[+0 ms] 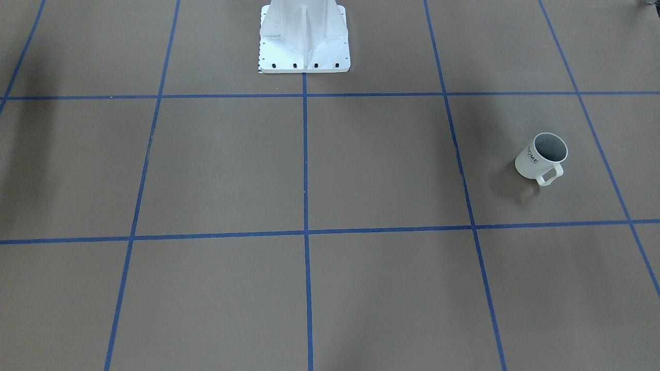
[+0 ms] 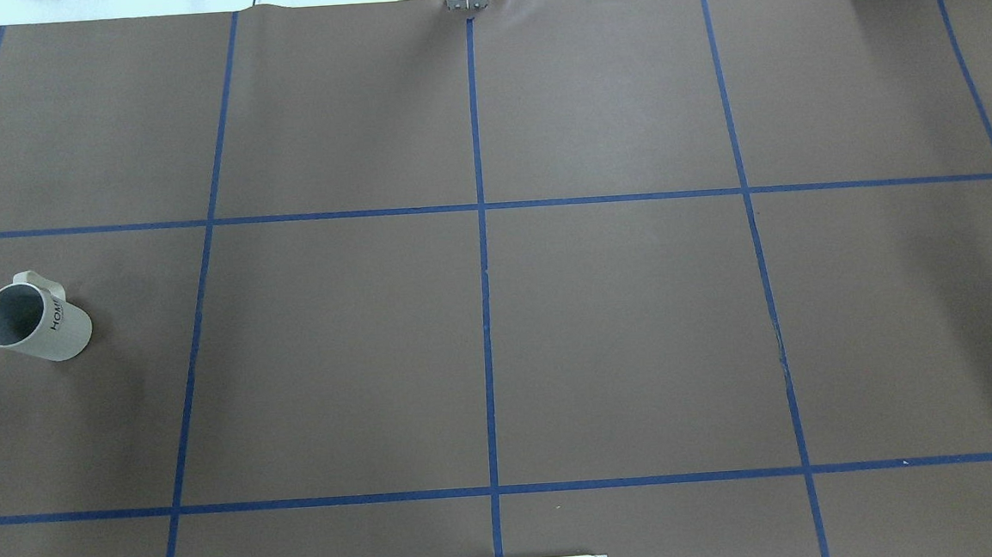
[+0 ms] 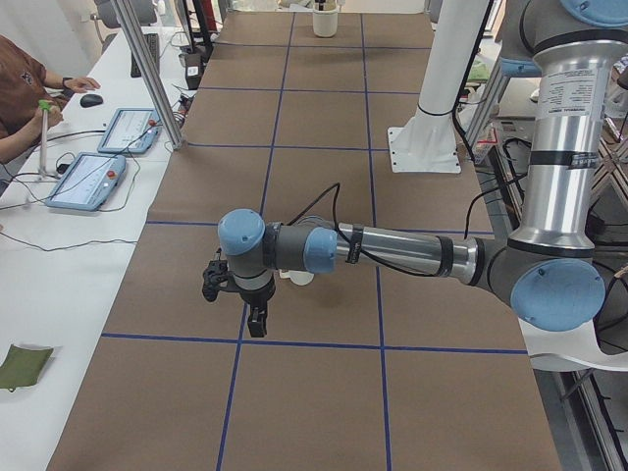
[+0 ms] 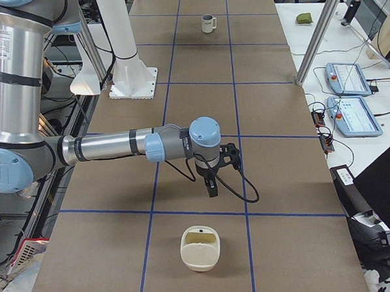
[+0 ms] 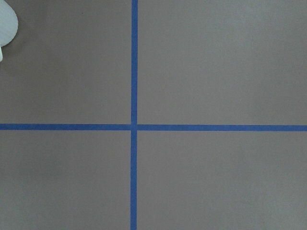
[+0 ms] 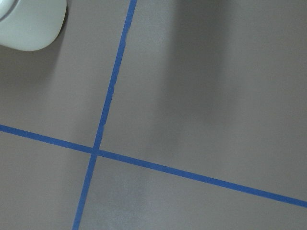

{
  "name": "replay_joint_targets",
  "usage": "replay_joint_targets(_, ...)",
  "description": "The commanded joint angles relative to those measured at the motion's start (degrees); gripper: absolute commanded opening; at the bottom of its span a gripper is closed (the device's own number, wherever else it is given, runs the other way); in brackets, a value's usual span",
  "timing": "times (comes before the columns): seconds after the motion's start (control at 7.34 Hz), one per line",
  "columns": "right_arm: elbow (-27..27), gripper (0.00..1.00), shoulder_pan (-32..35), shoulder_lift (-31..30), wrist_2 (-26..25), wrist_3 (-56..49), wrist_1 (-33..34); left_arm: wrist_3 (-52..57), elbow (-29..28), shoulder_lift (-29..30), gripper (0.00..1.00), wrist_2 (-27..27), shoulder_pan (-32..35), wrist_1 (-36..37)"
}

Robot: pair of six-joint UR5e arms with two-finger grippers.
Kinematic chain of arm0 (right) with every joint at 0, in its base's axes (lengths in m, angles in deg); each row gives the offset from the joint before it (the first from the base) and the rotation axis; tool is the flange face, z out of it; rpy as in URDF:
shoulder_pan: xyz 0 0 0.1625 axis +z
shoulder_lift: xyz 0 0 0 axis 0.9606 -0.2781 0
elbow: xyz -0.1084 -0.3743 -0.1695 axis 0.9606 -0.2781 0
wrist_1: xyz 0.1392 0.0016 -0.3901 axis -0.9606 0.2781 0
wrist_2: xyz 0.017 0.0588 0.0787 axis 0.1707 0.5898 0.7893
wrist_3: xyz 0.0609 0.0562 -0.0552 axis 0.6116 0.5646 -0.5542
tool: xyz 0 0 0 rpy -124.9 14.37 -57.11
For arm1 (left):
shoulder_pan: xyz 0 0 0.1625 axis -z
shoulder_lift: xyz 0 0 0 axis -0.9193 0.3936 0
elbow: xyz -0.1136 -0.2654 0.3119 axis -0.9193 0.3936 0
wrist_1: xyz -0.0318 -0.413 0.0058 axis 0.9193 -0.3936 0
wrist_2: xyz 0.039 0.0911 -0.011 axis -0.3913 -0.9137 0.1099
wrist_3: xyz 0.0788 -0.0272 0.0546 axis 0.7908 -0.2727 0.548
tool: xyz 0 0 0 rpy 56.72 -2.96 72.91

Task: Left arm hands cup to right arm to dump lemon

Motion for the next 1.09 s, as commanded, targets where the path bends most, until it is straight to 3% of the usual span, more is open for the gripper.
replay_joint_targets(0.0,0.04,1.00,0.00,-0.40,0.31,0.16,-4.09,-0.42,-0.48,-0.10,1.00,0.11,-1.08,-0.24)
replay_joint_targets(0.14,-0.22,1.00,-0.09,-0.49,0.31,0.42,-6.03,0.10,-0.74,-0.10,1.00,0.46,-1.35,-0.50)
replay_joint_targets(0.41,-1.01,1.00,-0.26,-0.22,1.09,0.51,-8.07,-0.51,-0.49,-0.01,1.00,0.64,-9.58,-5.93)
replay_joint_targets(0.95,-1.10,1.00,-1.31,-0.31,2.51,0.42,-8.95,-14.98,-0.04,-0.01,1.00,2.31,-18.56,-17.26)
